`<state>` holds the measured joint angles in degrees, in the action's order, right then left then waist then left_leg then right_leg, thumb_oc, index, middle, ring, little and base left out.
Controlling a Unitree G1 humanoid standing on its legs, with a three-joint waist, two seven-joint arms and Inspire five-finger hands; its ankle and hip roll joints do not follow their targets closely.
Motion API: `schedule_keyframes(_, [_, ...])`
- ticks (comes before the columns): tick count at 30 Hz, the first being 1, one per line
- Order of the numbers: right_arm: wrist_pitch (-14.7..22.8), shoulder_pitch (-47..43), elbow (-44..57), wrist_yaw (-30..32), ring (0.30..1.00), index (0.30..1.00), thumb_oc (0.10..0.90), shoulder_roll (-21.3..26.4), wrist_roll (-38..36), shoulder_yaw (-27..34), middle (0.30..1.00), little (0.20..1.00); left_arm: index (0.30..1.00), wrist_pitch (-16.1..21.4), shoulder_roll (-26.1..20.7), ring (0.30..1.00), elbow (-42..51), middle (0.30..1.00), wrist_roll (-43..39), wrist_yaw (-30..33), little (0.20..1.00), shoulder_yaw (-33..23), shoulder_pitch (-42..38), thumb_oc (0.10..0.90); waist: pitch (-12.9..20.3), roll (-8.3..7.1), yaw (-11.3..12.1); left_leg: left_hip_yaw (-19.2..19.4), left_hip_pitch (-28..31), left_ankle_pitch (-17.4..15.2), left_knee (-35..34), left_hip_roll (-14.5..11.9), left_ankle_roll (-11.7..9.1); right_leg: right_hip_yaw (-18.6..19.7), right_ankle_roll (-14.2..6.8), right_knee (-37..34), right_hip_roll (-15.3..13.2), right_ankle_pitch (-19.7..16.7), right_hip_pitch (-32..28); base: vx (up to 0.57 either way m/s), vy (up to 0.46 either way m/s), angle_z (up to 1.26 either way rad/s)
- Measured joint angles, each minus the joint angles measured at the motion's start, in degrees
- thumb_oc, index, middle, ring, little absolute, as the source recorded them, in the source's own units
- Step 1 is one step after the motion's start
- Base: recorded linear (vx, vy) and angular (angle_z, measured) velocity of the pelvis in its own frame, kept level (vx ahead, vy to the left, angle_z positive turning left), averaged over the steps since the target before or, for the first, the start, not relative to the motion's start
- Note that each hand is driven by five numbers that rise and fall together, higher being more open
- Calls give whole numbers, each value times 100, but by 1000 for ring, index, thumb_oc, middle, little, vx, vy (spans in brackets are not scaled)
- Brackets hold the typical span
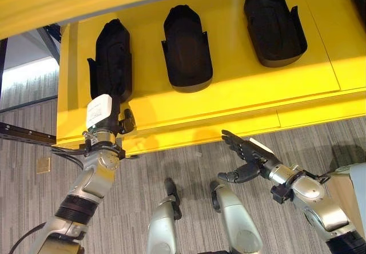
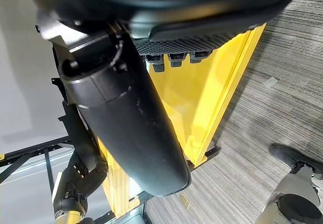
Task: Move parts from the plastic box to the shelf.
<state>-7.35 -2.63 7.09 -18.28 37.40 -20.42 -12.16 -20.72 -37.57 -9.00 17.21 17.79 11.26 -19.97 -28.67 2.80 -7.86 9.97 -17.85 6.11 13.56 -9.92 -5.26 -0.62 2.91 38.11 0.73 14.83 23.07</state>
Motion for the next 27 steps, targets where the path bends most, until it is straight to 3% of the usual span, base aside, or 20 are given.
schedule_keyframes(8, [-6, 1, 0, 0, 1000, 1000, 900, 1, 9, -2, 1000, 1000, 1000, 20, 289, 1000, -351, 1000, -581, 456, 1000, -265, 25, 900, 139, 8, 1, -9, -1, 1, 2, -2, 1, -6, -27, 11, 4, 23, 3, 0, 0, 0])
schedule_keyframes(19, [-14, 8, 1, 5, 1000, 1000, 900, 4, 8, -2, 1000, 1000, 1000, 87, 293, 1000, -408, 1000, -755, 577, 1000, -273, 4, 900, 168, -2, -1, -22, -10, 1, 5, -3, 0, -2, -35, 11, 5, 32, 5, 0, 0, 0])
schedule_keyframes(27, [-14, 23, 0, 1, 1000, 1000, 900, -3, 8, 0, 1000, 1000, 1000, 111, 286, 1000, -402, 1000, -776, 657, 1000, -299, -22, 900, 189, -121, 3, -36, -18, 0, 7, -1, 0, 8, -51, 3, 0, 44, -2, 0, 0, 0])
